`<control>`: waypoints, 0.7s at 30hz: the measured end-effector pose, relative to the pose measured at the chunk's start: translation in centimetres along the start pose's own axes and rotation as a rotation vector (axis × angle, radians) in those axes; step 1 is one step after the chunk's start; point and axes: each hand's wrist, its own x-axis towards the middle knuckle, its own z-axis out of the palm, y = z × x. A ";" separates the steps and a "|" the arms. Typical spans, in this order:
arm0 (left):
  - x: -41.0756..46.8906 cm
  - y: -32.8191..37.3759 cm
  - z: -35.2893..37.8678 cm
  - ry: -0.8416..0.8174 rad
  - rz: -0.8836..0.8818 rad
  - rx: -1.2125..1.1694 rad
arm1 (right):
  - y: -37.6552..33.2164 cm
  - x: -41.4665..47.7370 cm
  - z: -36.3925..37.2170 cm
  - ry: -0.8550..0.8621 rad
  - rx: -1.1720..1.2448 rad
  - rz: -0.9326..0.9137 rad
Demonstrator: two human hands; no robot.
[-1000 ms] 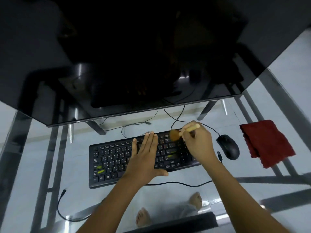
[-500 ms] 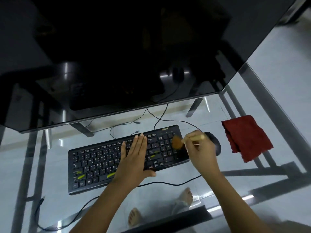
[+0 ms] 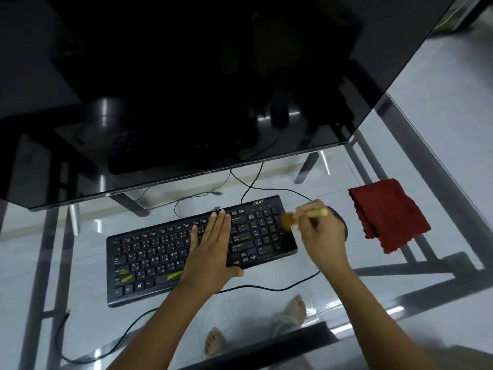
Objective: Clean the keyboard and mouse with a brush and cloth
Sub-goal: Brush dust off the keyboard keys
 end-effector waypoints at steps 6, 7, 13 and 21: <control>-0.1 -0.4 0.1 0.016 0.007 -0.005 | -1.4 0.8 1.3 -0.241 -0.037 0.002; -0.1 -0.4 0.1 0.018 0.009 -0.011 | -1.7 1.1 1.2 -0.084 -0.039 -0.040; -0.2 -0.5 -0.1 0.031 0.015 0.008 | -1.7 1.2 2.1 -0.292 -0.013 0.008; 0.0 -1.0 -0.5 0.010 0.050 0.017 | -1.8 1.6 3.3 -0.135 0.073 -0.138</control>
